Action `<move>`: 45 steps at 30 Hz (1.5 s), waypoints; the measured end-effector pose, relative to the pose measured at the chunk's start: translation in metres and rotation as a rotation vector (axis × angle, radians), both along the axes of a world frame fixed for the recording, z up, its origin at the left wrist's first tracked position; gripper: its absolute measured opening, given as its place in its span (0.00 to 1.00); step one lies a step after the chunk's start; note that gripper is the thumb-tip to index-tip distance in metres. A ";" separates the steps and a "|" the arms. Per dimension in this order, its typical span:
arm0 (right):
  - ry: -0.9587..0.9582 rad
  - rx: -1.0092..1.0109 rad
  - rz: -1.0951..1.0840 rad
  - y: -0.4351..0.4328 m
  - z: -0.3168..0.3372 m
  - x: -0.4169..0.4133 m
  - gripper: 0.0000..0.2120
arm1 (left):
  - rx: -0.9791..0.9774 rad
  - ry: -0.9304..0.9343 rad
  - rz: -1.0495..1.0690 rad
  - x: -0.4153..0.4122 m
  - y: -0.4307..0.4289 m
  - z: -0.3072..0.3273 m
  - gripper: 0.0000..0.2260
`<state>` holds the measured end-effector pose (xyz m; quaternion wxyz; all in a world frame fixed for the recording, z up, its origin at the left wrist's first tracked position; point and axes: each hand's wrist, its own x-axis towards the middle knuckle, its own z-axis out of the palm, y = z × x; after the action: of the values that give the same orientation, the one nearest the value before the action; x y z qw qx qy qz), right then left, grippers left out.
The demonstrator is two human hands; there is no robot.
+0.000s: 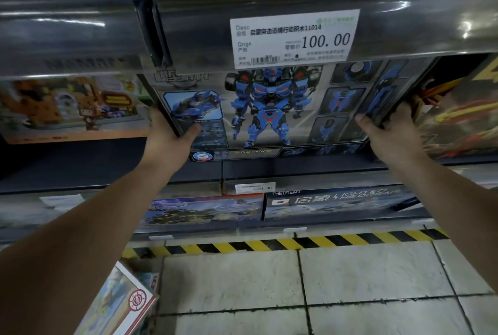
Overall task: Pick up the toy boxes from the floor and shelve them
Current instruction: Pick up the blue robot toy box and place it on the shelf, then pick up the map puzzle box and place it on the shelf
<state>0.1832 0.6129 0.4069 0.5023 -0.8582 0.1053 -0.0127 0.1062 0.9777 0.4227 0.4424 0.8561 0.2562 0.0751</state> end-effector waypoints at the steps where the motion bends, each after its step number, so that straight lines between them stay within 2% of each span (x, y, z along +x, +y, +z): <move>1: 0.007 -0.016 -0.017 0.002 -0.001 -0.002 0.30 | -0.009 0.011 -0.006 -0.001 0.000 0.001 0.30; 7: 0.018 -0.027 -0.115 0.013 -0.002 -0.013 0.32 | -0.087 0.040 -0.017 -0.007 0.009 0.002 0.35; 12: -0.025 -0.017 -0.124 0.015 0.002 -0.026 0.42 | -0.128 0.056 -0.025 -0.031 0.022 0.011 0.39; 18: -0.047 0.039 -0.113 0.052 0.026 -0.066 0.29 | -0.022 0.024 -0.014 -0.093 0.043 0.040 0.35; 21: -0.045 0.065 -0.021 0.082 0.039 -0.090 0.16 | 0.029 0.016 0.022 -0.131 0.059 0.059 0.32; 22: -0.042 0.067 0.016 0.094 0.044 -0.100 0.15 | 0.034 0.020 0.039 -0.146 0.065 0.066 0.31; 25: -0.020 0.099 0.124 0.132 0.065 -0.129 0.19 | 0.015 0.055 0.092 -0.192 0.087 0.087 0.28; 32: 0.084 0.051 0.375 0.206 0.111 -0.202 0.15 | -0.026 0.097 0.263 -0.311 0.127 0.134 0.22; 36: 0.122 0.002 0.494 0.242 0.132 -0.241 0.13 | -0.059 0.102 0.367 -0.375 0.148 0.152 0.25; 45: 0.246 -0.145 0.707 0.325 0.141 -0.336 0.14 | -0.133 0.198 0.495 -0.507 0.209 0.163 0.23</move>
<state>-0.1524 0.9377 0.5474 0.3972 -0.8700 -0.1391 0.2570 -0.4012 1.1862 0.5860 0.4387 0.7396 0.5041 0.0800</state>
